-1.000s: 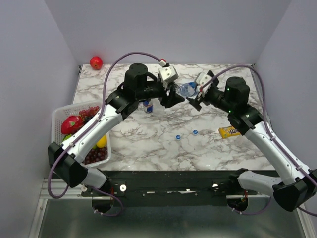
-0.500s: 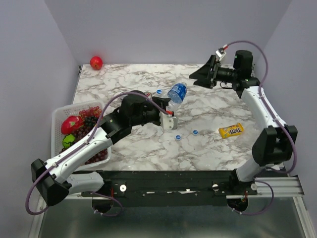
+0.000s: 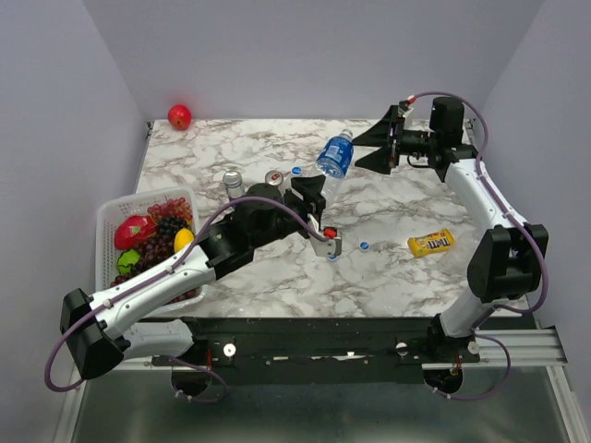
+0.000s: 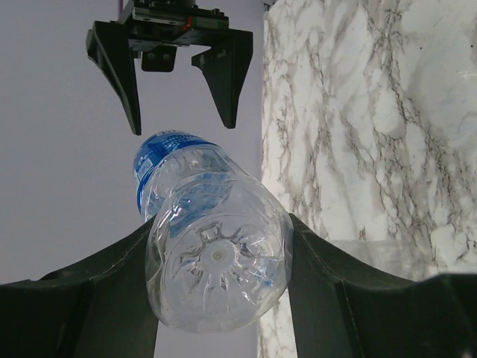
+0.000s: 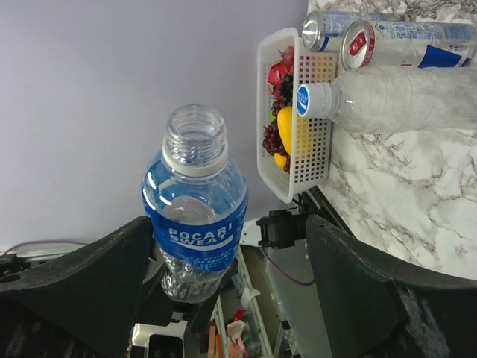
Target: Screw on the bottle caps
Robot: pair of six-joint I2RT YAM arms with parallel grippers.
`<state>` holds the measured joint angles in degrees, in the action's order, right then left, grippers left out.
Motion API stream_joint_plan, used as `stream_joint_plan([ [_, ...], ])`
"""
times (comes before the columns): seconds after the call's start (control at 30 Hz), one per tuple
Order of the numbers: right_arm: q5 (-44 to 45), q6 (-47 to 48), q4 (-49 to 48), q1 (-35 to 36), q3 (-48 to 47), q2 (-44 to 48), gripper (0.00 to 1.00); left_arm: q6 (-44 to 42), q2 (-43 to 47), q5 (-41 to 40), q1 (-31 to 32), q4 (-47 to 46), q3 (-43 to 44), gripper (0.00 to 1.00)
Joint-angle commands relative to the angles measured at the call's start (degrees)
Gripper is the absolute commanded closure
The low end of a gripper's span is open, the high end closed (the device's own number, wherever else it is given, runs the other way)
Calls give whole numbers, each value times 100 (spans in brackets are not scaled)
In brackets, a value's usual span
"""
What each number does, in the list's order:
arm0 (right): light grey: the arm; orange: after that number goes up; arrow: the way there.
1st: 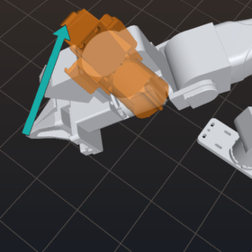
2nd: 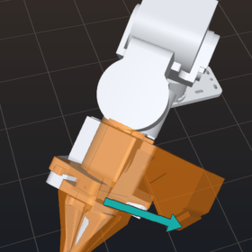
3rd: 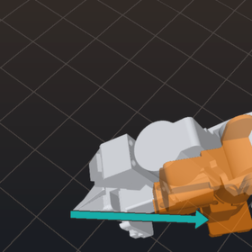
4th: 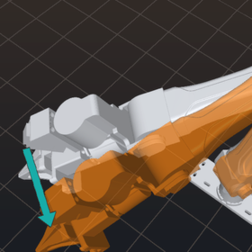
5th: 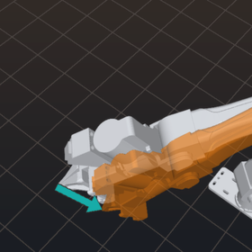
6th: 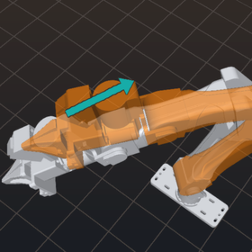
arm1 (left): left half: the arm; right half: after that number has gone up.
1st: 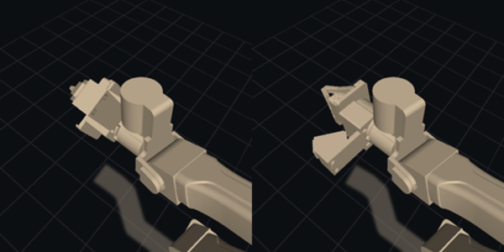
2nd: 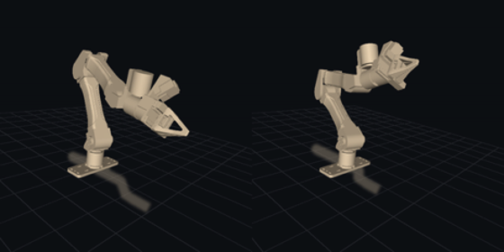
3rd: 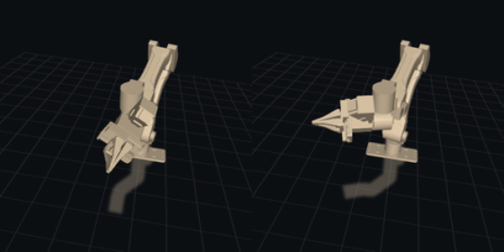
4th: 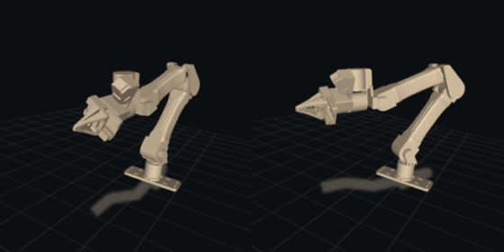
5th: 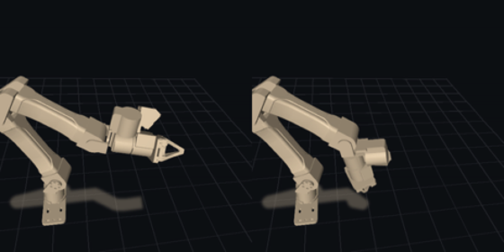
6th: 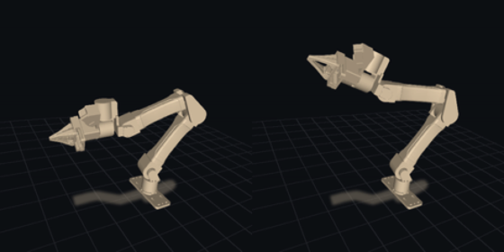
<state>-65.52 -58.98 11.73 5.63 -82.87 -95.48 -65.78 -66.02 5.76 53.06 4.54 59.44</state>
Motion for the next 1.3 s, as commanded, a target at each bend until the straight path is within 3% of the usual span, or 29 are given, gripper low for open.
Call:
stream_joint_plan([
  [0.0, 126, -201, 6, 17, -36, -120, 11, -277, -16, -93, 73, -278, 50, 69],
  [0.27, 268, -588, -627, 61, -404, -488, 11, -93, -271, 22, 126, -365, 147, 69],
  [0.47, 215, -615, -821, 140, -537, -586, 24, -40, -412, 92, 152, -427, 182, 69],
  [0.67, 250, -457, -847, 245, -414, -568, 50, 21, -526, 118, 152, -549, 217, 69],
  [0.77, 294, -299, -847, 325, -458, -551, 70, 126, -561, 197, 161, -611, 217, 68],
  [0.8, 285, -229, -934, 342, -467, -559, 83, 170, -570, 215, 152, -612, 217, 67],
  [0.9, 303, -44, -935, 325, -598, -647, 100, 442, -561, 285, 144, -647, 182, 67],
  [1.0, 267, 123, -944, 299, -809, -752, 99, 925, -509, 277, 109, -664, 138, 54],
  [1.03, 267, 185, -944, 290, -853, -779, 100, 1048, -474, 242, 108, -664, 121, 41],
  [1.13, 241, 361, -953, 228, -1073, -875, 100, 1654, -368, 22, 91, -551, 41, 24],
  [1.27, 224, 572, -944, 53, -1284, -919, 99, 2603, -96, -14, -6, 98, -11, 10],
])
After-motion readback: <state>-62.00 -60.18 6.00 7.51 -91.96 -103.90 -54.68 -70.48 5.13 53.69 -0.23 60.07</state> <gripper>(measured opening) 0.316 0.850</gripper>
